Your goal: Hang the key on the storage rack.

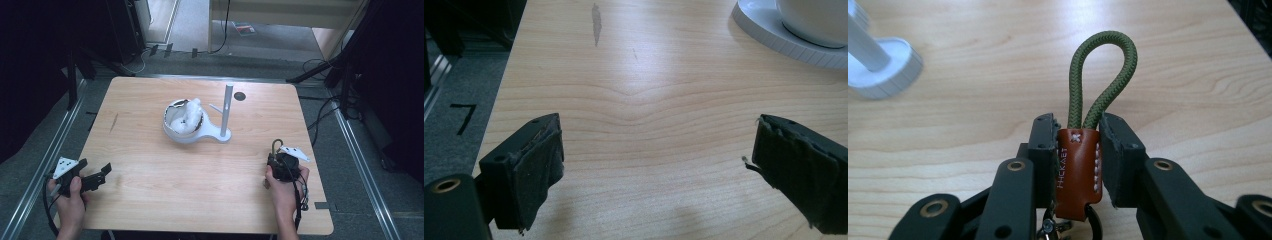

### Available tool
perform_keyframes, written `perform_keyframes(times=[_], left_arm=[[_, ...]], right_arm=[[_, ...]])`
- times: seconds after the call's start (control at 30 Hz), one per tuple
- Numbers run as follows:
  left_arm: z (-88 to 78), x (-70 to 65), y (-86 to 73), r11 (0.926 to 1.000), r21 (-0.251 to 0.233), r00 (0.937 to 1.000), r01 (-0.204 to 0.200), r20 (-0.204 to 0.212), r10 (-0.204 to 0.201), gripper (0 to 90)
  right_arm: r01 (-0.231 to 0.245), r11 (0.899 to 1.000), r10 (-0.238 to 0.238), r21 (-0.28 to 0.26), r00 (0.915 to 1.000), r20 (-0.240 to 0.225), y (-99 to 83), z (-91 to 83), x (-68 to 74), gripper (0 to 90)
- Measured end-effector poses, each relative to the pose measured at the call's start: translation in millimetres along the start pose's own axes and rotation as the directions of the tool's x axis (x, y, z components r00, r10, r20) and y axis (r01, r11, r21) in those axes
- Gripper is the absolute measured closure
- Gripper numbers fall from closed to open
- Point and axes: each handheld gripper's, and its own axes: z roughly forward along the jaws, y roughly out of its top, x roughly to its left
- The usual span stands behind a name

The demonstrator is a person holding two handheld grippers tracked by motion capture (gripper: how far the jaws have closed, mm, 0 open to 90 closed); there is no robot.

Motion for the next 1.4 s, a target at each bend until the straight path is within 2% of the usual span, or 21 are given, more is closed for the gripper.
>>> perform_keyframes(times=[0.1,0.23,0.3,0.4,0.5,0.77,0.93,1.13,1.23,1.33,1.4], left_arm=[[0.2,-0.2,0.0,1.0000,0.000,1.0000,0.000,-0.001,0.000,7.0],[0.1,-0.1,0.0,1.0000,0.000,1.0000,0.000,-0.001,0.000,7.0],[0.2,-0.2,0.0,1.0000,0.000,1.0000,-0.001,-0.001,0.001,7.0],[0.1,-0.3,0.0,1.0000,0.000,1.0000,-0.002,-0.001,0.002,7.0],[0.1,-0.3,0.0,1.0000,0.001,1.0000,-0.002,-0.001,0.002,7.0],[0.2,-0.4,0.0,1.0000,0.000,1.0000,-0.002,-0.001,0.002,7.0],[0.3,-0.6,-0.1,1.0000,-0.002,1.0000,-0.002,-0.001,0.002,7.0],[0.3,-0.6,-0.1,1.0000,-0.002,1.0000,-0.002,-0.001,0.002,7.0],[0.2,-0.6,-0.1,1.0000,-0.001,1.0000,-0.002,-0.001,0.002,7.0],[0.2,-0.6,-0.1,1.0000,-0.003,1.0000,-0.002,-0.001,0.002,7.0],[0.1,-0.7,-0.1,1.0000,-0.002,1.0000,-0.003,-0.001,0.003,7.0]], right_arm=[[0.011,0.999,-0.011,-0.035,0.9999,-0.002,1.3,-5.5,3.5,70.0],[0.036,0.995,-0.039,-0.092,0.9988,-0.029,4.1,-14.1,9.7,69.9],[0.029,0.993,-0.037,-0.114,0.9973,-0.063,5.8,-18.3,11.8,69.9],[0.046,0.986,-0.058,-0.158,0.9956,-0.074,8.1,-26.0,17.6,69.8],[0.047,0.981,-0.068,-0.191,0.9920,-0.107,11.4,-32.8,22.9,69.8],[0.071,0.951,-0.118,-0.300,0.9829,-0.141,16.7,-49.6,38.0,69.8],[0.087,0.930,-0.159,-0.358,0.9718,-0.175,17.4,-54.9,45.2,69.7],[0.106,0.907,-0.200,-0.408,0.9600,-0.196,17.3,-57.4,52.4,69.7],[0.125,0.894,-0.225,-0.430,0.9554,-0.191,17.3,-59.1,56.7,69.6],[0.134,0.886,-0.243,-0.443,0.9497,-0.198,17.7,-60.2,60.9,69.6],[0.150,0.874,-0.264,-0.462,0.9452,-0.192,18.1,-60.4,63.3,69.5]])
